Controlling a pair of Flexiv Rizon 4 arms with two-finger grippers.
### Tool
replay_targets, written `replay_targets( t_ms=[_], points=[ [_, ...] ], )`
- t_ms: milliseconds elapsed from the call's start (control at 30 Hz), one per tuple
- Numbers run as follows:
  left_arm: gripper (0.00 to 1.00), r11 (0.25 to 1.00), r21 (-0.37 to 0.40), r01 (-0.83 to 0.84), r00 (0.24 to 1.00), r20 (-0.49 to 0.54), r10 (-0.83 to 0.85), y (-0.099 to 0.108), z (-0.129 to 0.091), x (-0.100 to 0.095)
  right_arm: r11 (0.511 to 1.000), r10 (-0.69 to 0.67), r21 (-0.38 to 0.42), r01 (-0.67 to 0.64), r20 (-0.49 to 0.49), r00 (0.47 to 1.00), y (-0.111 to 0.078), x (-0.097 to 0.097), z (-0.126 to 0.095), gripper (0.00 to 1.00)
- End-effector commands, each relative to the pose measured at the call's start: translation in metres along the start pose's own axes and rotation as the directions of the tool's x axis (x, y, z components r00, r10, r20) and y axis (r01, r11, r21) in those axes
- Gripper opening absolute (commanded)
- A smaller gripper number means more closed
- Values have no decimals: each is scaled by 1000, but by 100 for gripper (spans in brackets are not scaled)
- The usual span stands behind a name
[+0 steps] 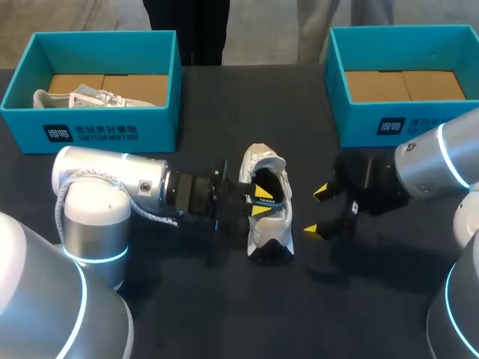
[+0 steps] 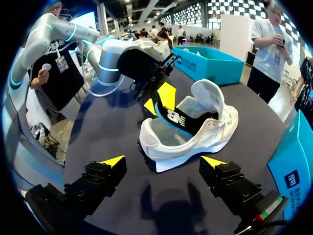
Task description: Take the shoe out of the shoebox, open the shoe tongue, remove and reinsert the insole, then place the shoe into the shoebox
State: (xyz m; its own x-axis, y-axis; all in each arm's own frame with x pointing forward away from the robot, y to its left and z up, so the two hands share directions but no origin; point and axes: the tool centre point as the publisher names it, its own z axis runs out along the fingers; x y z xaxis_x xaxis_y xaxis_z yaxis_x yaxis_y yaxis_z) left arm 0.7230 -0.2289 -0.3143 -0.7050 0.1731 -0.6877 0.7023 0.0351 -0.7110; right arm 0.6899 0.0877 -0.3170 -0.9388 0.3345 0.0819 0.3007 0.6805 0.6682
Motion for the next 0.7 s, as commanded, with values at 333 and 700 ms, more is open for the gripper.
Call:
replay_targets(
  t_ms=[333,700],
  points=[
    [0,1000,8,19,1000,4,-19,11,9,3,1000,3,1,-3,-2,1000,-2,0,1,100],
    [0,998,-12,54,998,-13,-54,32,11,4,1000,14,1,-14,5,1000,-4,-1,0,100]
  ],
)
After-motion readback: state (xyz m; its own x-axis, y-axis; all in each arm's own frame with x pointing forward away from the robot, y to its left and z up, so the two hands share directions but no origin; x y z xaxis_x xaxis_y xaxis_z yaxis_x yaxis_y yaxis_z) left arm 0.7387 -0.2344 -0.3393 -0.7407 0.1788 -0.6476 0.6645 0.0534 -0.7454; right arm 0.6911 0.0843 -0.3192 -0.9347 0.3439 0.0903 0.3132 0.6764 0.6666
